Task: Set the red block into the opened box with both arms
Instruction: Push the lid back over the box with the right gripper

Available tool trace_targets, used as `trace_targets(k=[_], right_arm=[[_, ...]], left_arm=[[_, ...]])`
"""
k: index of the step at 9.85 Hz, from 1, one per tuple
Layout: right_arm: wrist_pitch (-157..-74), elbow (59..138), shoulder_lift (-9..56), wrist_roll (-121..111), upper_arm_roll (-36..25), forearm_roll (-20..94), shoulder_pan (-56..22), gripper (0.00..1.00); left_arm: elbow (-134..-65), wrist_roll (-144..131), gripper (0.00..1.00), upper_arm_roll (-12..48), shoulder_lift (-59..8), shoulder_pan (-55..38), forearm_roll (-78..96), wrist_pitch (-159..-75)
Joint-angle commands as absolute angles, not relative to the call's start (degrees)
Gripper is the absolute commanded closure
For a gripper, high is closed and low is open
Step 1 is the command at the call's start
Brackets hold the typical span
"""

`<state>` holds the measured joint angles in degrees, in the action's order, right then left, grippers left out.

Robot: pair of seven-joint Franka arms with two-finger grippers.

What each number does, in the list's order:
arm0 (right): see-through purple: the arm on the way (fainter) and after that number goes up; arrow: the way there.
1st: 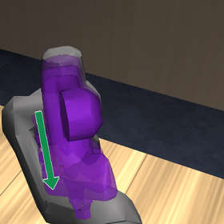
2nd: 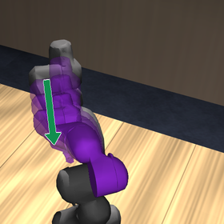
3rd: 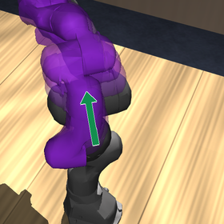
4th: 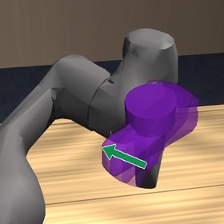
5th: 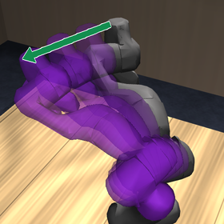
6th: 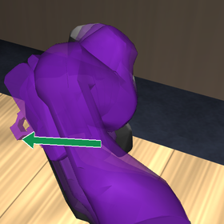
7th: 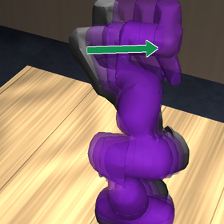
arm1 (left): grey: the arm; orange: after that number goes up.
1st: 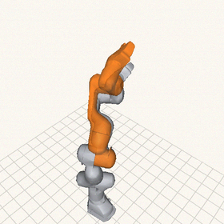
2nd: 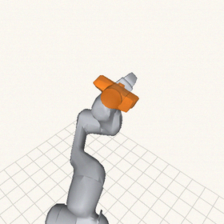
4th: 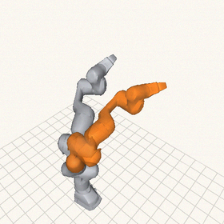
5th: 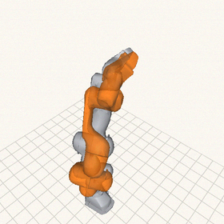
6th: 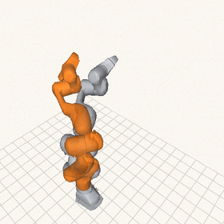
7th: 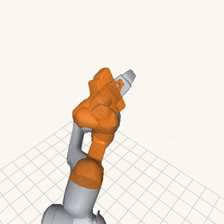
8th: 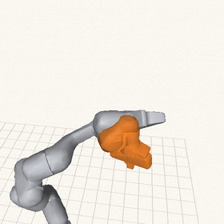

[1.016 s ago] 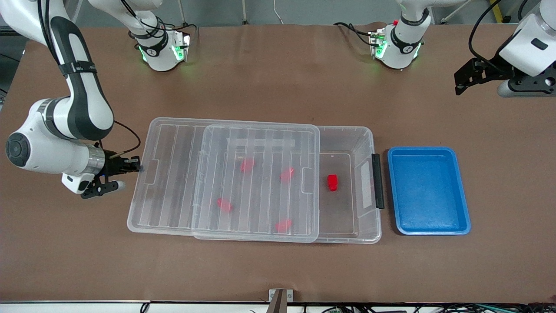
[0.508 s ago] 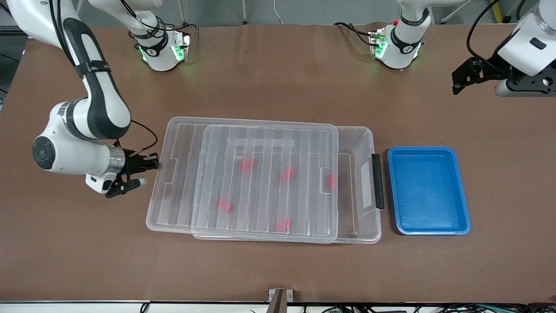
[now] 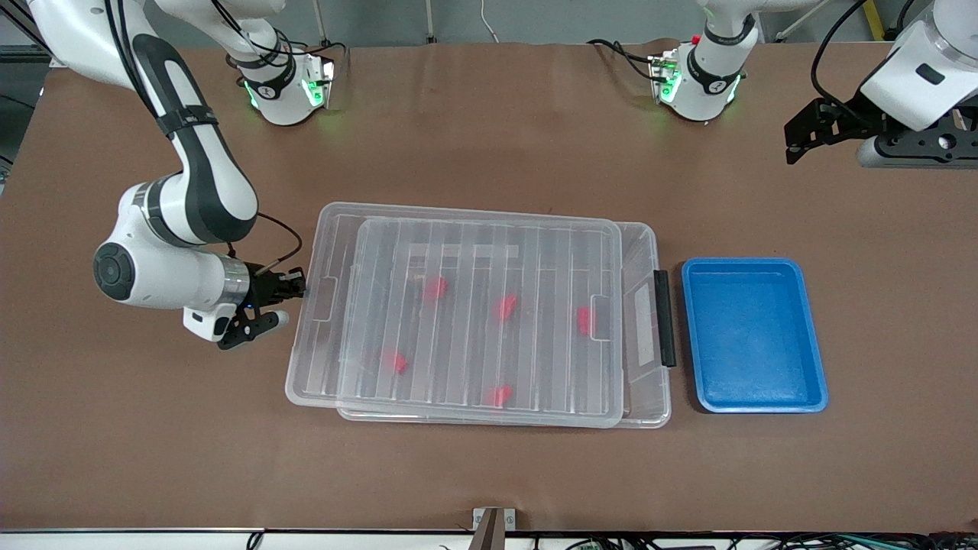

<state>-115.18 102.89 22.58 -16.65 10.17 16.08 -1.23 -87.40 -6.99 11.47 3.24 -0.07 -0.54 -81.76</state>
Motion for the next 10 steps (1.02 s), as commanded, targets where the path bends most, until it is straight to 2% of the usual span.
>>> trace_targets(k=[1, 10], right_arm=[[-117.85, 101.95, 23.99, -14.50, 10.81, 17.31, -2.72, 1.00], [-119.97, 101.87, 24.61, -13.54, 12.30, 17.31, -2.90, 1.00]], left_arm=[[-89.65, -7.29, 0.00, 11.51, 3.69, 0.00, 0.09, -81.65], [-89.12, -7.29, 0.00, 11.60, 3.17, -0.26, -0.17, -81.65]])
